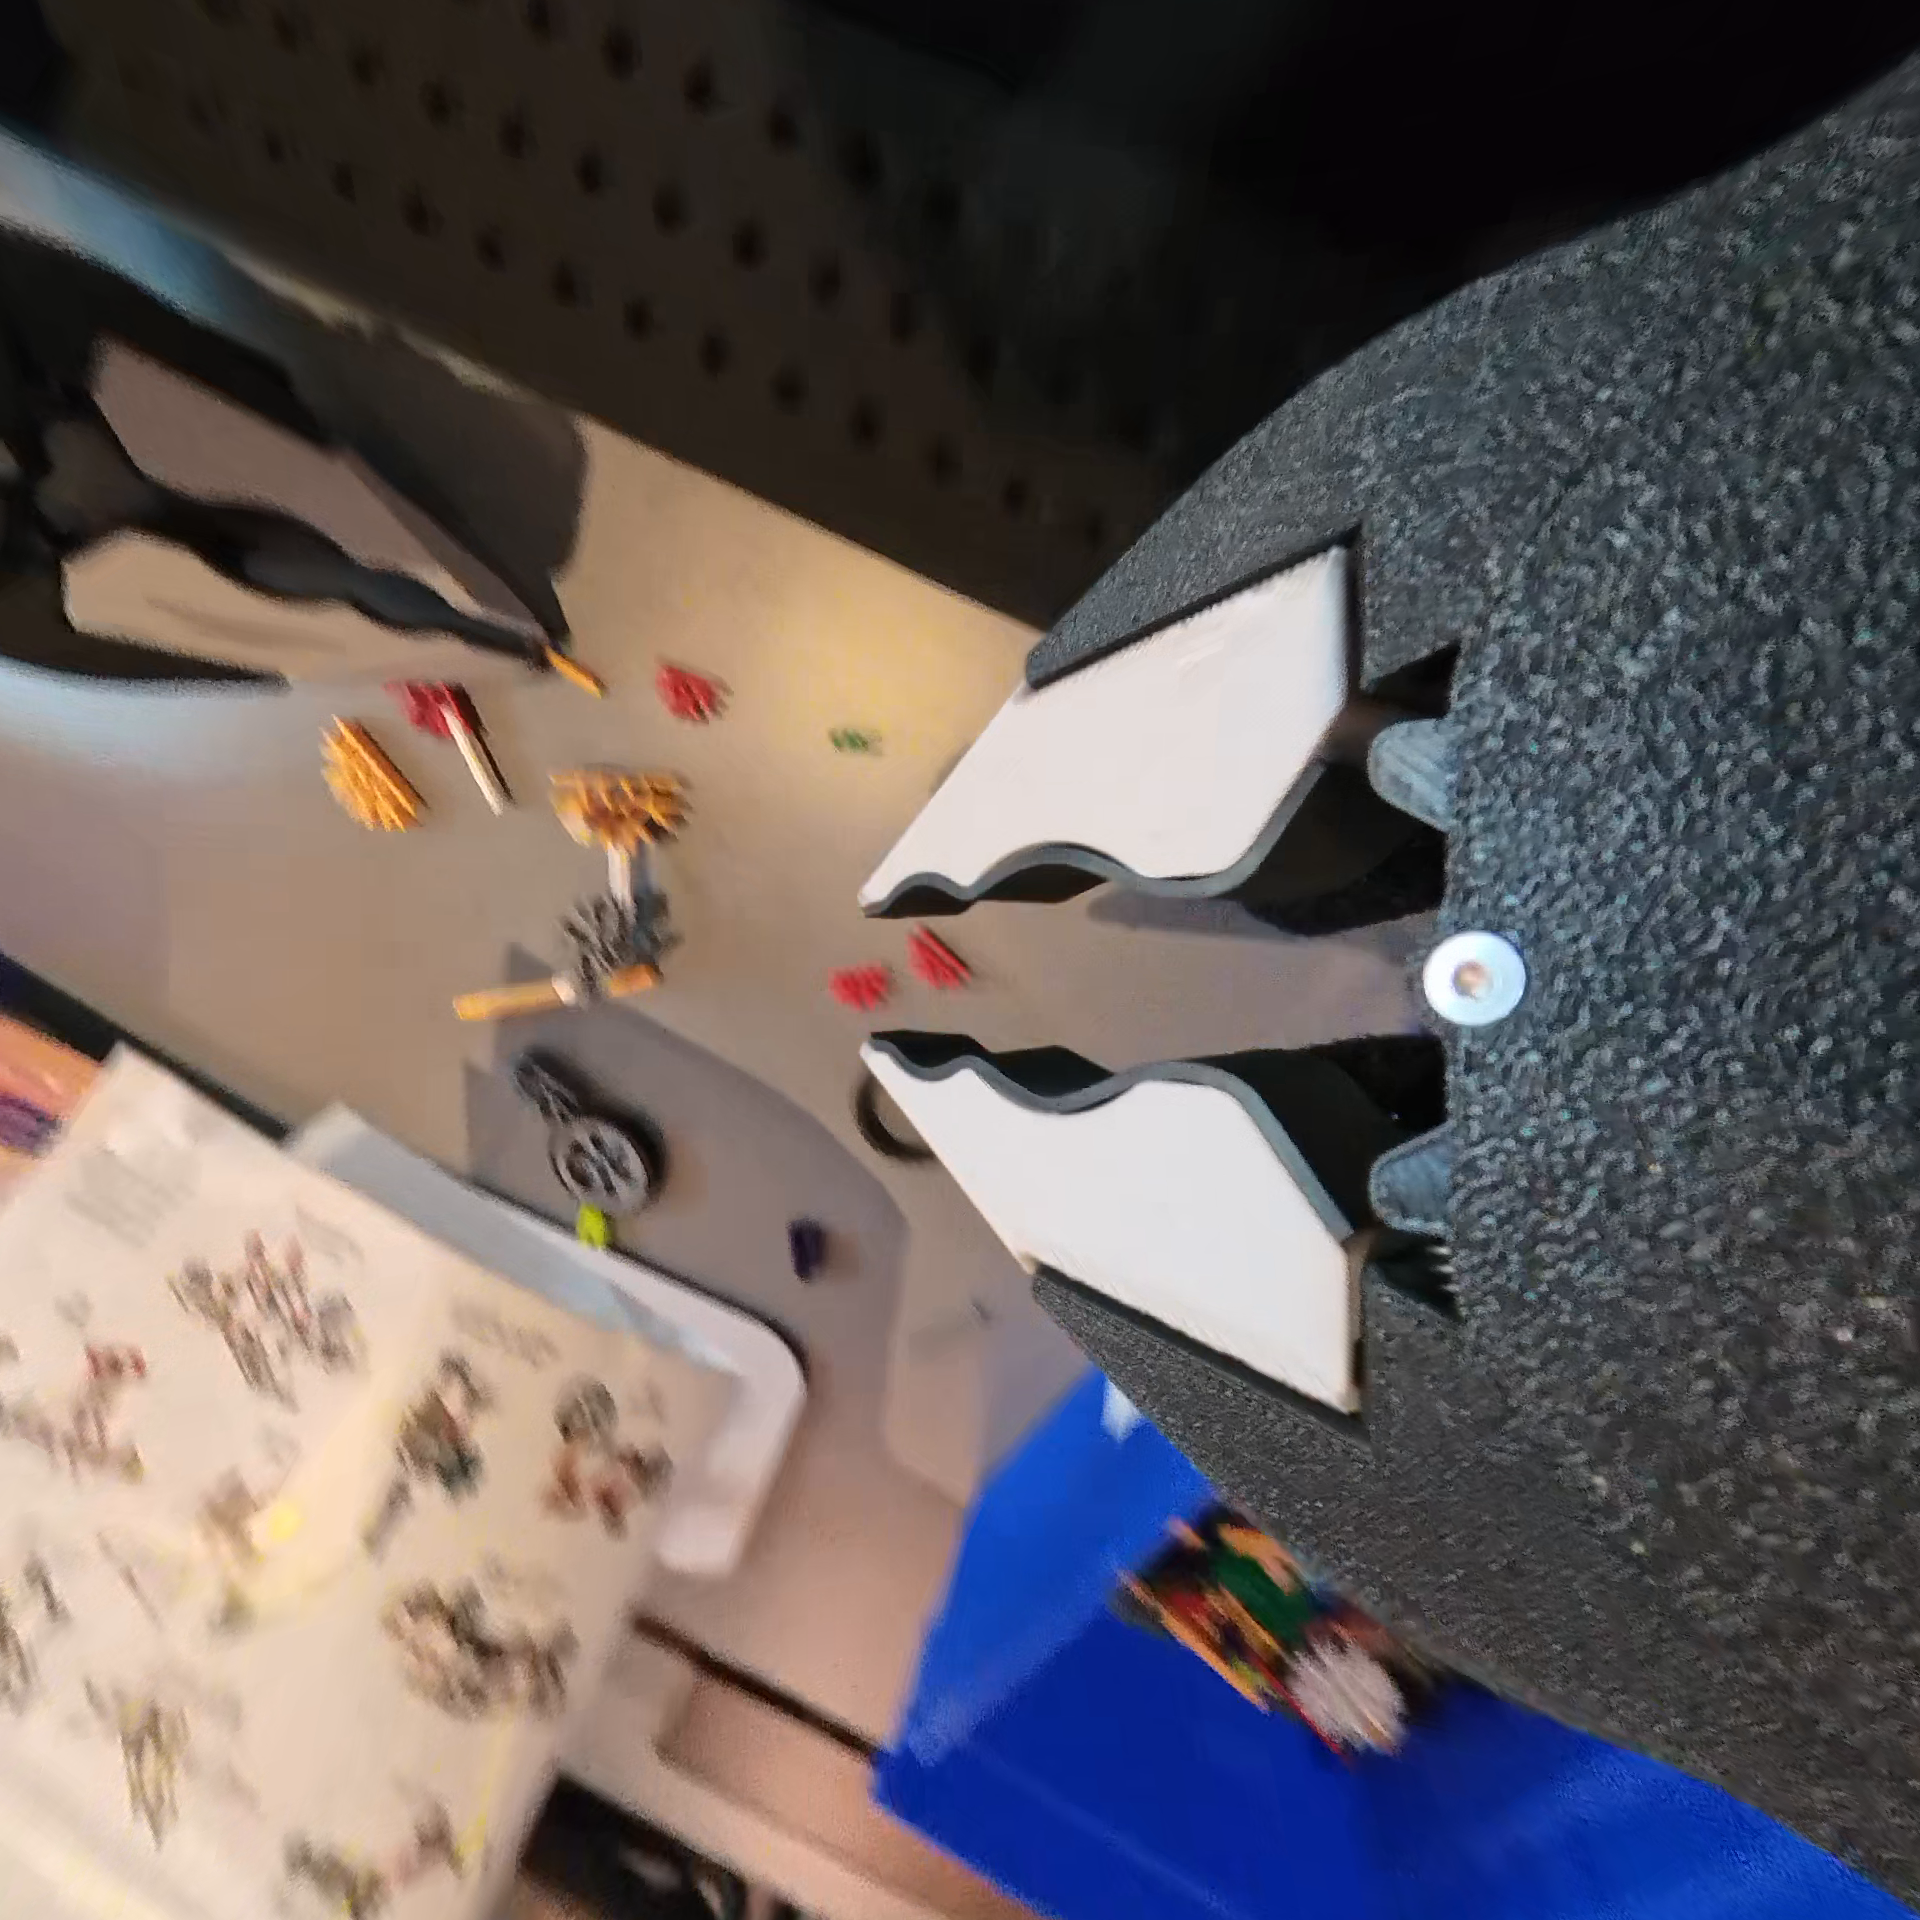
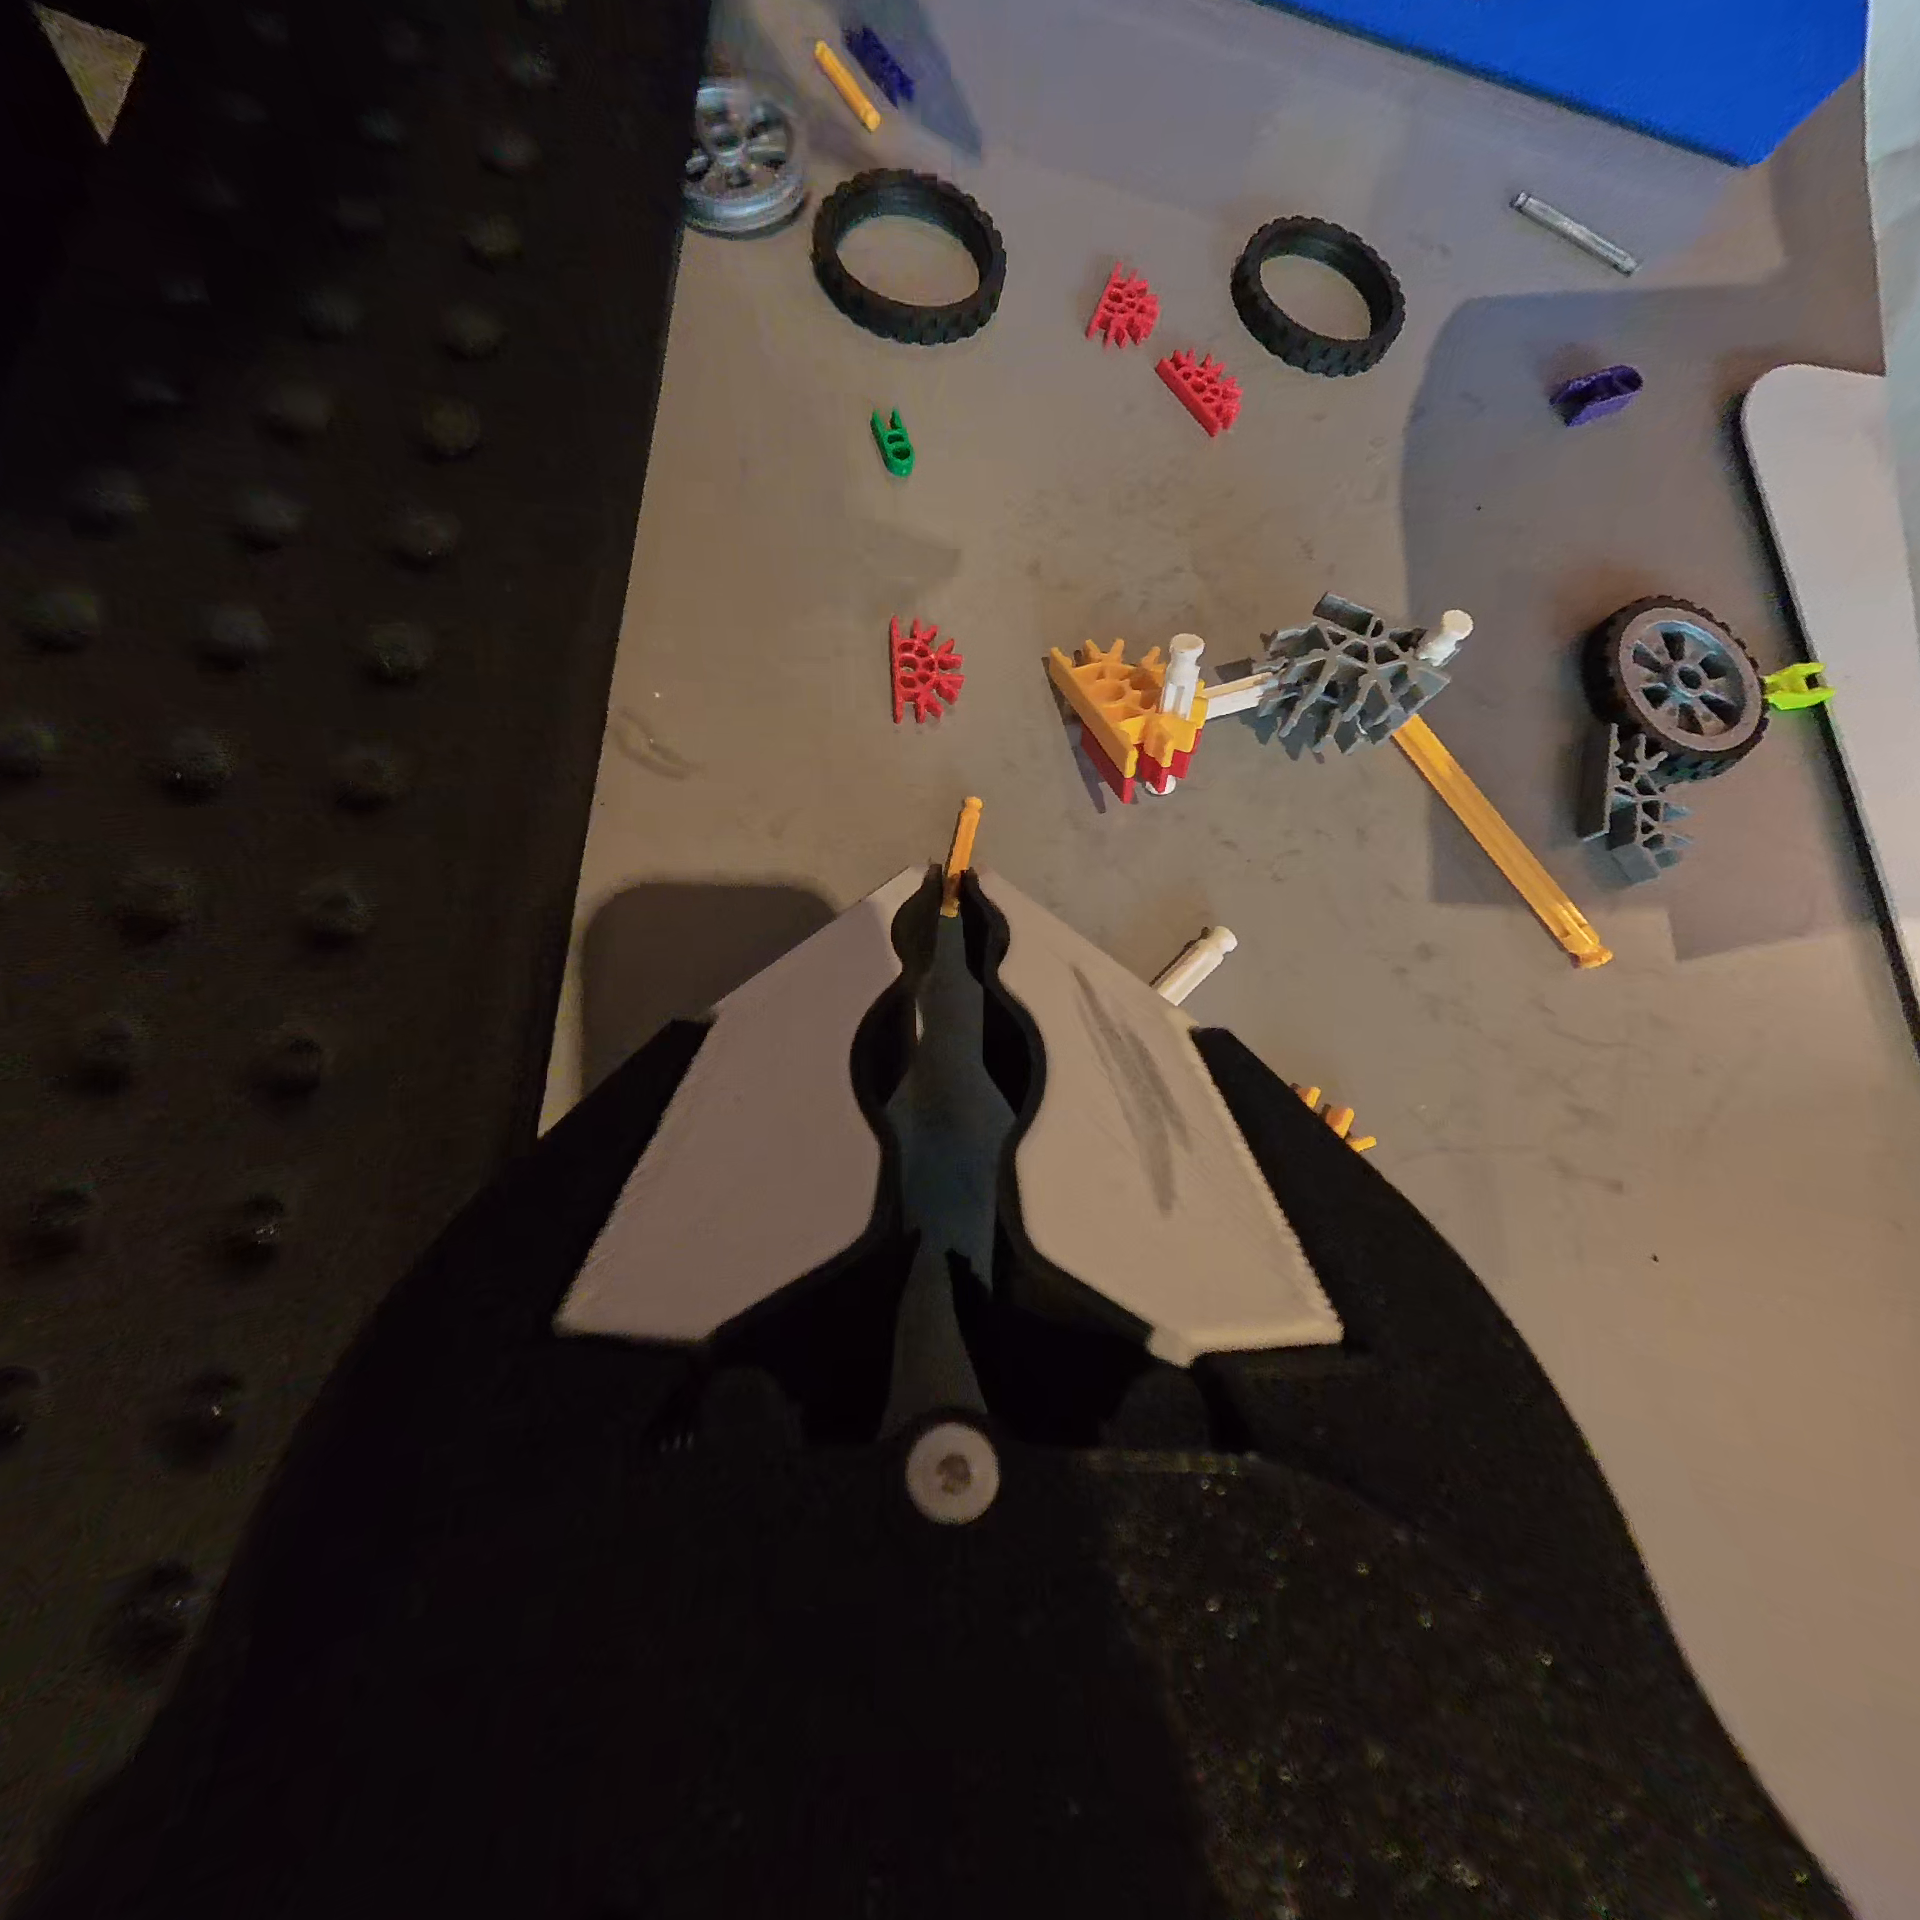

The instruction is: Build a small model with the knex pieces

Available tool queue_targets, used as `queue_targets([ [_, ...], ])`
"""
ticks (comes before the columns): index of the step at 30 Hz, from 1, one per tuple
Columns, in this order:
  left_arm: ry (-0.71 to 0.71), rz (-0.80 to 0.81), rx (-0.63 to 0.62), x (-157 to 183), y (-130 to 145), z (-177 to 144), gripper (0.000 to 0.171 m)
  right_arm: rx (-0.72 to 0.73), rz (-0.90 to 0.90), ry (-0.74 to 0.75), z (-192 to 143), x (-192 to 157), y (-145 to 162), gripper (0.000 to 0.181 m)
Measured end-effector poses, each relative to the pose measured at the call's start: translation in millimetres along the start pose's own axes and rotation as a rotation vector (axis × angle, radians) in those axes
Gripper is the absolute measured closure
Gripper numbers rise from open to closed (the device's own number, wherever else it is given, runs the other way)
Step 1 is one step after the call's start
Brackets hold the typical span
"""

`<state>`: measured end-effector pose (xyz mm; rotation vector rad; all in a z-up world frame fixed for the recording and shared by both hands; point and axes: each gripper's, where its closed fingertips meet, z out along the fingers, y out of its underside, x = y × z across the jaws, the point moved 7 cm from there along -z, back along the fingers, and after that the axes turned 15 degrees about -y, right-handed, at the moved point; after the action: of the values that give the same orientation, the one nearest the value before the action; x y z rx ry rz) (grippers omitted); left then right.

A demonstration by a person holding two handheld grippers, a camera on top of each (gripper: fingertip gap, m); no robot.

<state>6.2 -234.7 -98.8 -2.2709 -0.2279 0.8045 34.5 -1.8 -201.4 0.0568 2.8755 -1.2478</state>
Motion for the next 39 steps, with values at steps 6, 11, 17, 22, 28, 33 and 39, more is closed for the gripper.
queue_targets([
  [6, -0.217, -0.039, -0.149, -84.3, 52.8, -46.4, 0.153, 0.008, 0.021, -0.006, -0.6, 1.1, 0.8, 0.179],
  [11, -0.254, -0.04, -0.302, -119.1, 97.4, -62.5, 0.155, 0.004, 0.045, -0.007, -0.3, 2.8, 1.8, 0.179],
  [17, -0.134, 0.014, -0.412, -132.2, 137.7, -60.7, 0.155, 0.008, 0.086, -0.023, -0.4, 4.9, 2.5, 0.179],
  [22, -0.109, 0.016, -0.446, -150.5, 163.4, -60.4, 0.154, 0.016, 0.114, -0.043, -0.9, 6.4, 2.8, 0.178],
  [28, -0.026, 0.064, -0.429, -161.8, 172.1, -54.4, 0.153, 0.026, 0.148, -0.07, -1.3, 8.6, 3.0, 0.178],
  [33, 0.101, 0.156, -0.434, -155.5, 168.6, -34.3, 0.154, 0.033, 0.17, -0.087, -1.6, 10.4, 3.2, 0.178],
  [39, 0.169, 0.231, -0.482, -149.5, 168.3, -13.0, 0.151, 0.041, 0.198, -0.099, -2.0, 13.0, 3.6, 0.178],
])
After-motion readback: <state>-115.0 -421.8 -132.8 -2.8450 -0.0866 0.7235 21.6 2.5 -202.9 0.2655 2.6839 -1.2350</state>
